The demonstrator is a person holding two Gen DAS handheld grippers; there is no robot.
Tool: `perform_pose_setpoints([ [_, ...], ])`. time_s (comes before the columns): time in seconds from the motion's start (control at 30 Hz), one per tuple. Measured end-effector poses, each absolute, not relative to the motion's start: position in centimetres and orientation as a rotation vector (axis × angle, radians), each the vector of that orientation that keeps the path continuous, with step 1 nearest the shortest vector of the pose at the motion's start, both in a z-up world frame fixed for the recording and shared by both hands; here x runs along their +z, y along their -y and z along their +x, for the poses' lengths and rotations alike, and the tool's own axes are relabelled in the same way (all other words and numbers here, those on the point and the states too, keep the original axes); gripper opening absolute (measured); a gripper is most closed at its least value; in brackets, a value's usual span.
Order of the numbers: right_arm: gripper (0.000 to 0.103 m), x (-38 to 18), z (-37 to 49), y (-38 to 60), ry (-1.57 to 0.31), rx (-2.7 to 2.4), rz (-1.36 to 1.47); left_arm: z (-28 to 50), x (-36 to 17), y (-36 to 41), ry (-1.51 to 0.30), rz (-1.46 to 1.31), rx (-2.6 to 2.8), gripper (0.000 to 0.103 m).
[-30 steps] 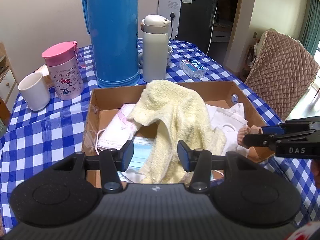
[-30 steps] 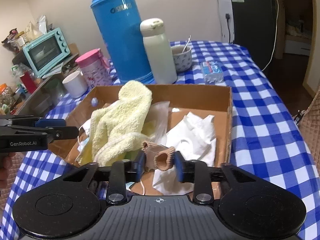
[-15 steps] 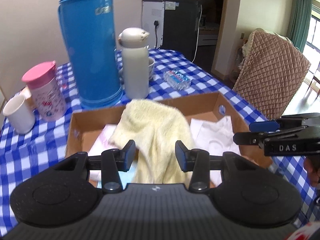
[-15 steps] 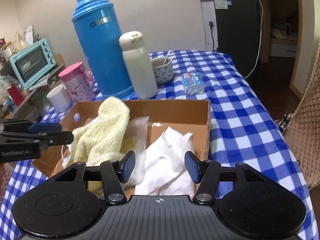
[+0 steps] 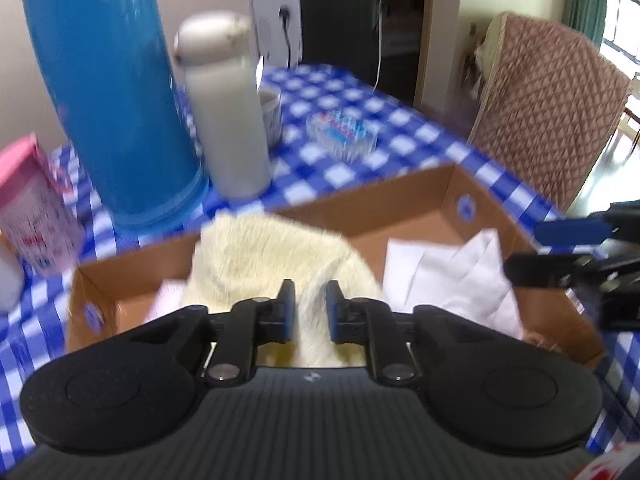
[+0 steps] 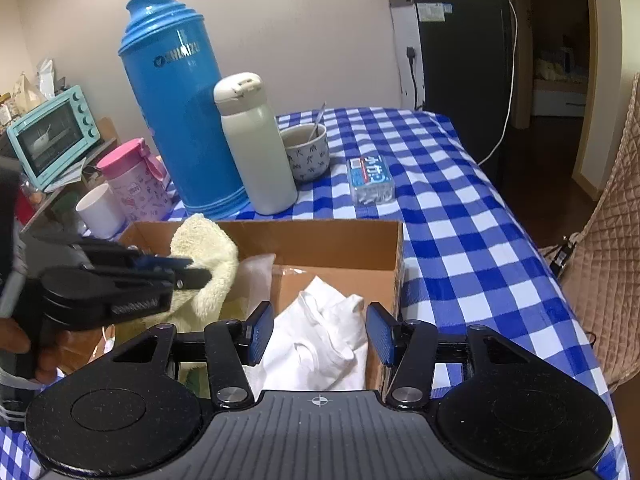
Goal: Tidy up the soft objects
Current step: 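Open both tools over the box and withdraw them, then move both tools back toward the grey cap and green cloth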
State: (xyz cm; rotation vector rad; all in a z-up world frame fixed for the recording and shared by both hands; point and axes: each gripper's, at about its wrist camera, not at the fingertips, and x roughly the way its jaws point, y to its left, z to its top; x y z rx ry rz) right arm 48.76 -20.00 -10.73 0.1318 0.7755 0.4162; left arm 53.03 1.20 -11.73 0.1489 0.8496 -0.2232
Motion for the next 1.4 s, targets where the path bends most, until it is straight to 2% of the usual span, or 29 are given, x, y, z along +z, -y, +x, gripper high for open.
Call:
perform_pose_setpoints([
  [0.13, 0.053, -11.6, 48.5, 19.9, -0.803, 0.428, 0.132, 52.9, -14.2, -2.0, -0.945, 0.125, -0.19, 0.012],
  [0.27, 0.053, -12.4, 48.2, 19.7, -0.826, 0.434, 0.143, 52.3, -14.3, -2.4, -0.937, 0.106, -0.184, 0.012],
  [0.63, 0.053, -10.5, 46.6, 20.4, -0.811, 0.458, 0.187, 49.5, -9.2, -4.0, -0.834, 0.032, -0.178, 0.02],
  [0.77, 0.053, -9.6, 45.1, 20.8, -0.813, 0.463, 0.192, 47.2, -7.3, -5.1, -0.822, -0.003, -0.149, 0.027],
  [1.4, 0.056, -5.4, 34.8, 22.1, -0.819, 0.499, 0.204, 32.6, -2.1, -7.3, -0.833, -0.107, -0.024, 0.029],
])
